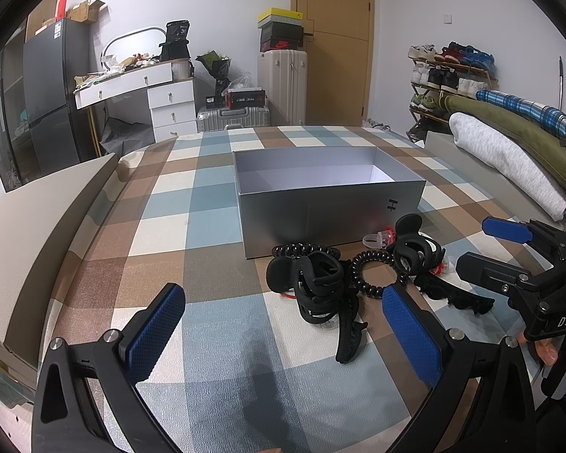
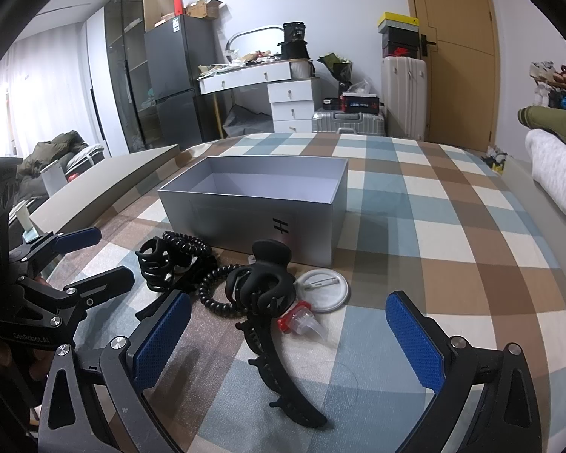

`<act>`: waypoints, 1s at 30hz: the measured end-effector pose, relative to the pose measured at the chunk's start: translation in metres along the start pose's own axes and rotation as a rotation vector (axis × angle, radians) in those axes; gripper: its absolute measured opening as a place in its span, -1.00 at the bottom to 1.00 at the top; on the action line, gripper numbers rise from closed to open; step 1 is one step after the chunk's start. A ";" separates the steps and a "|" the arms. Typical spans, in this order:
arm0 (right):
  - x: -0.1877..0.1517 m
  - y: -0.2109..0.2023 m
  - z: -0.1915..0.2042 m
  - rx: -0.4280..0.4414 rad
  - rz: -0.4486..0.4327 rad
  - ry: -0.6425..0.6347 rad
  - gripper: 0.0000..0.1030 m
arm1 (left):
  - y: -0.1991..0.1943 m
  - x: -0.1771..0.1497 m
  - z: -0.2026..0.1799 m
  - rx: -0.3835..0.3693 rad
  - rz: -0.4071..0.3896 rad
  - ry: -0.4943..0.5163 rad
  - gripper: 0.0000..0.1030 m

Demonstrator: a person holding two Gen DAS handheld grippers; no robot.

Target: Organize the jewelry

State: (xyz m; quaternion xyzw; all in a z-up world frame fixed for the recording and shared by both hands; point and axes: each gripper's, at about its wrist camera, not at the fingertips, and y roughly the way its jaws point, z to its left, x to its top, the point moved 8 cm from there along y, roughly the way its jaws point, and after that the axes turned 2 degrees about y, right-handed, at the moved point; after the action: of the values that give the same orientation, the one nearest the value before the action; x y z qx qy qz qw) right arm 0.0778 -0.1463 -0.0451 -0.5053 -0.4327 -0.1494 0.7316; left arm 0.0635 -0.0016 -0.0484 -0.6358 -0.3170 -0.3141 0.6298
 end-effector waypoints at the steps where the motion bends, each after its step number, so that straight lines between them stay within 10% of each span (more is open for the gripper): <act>1: -0.001 0.000 0.000 -0.001 0.001 0.000 1.00 | 0.000 0.000 0.000 -0.001 0.000 0.001 0.98; 16: -0.001 0.009 -0.008 0.037 0.101 0.054 0.99 | 0.005 -0.004 0.000 -0.013 0.043 -0.034 0.98; 30: -0.007 0.026 0.012 0.131 0.215 0.056 0.42 | 0.009 -0.002 -0.003 -0.050 0.072 -0.025 0.97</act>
State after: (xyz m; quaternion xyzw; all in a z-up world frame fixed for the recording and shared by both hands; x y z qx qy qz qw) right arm 0.0853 -0.1257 -0.0654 -0.4956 -0.3643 -0.0555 0.7865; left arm 0.0695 -0.0051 -0.0555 -0.6661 -0.2936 -0.2911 0.6208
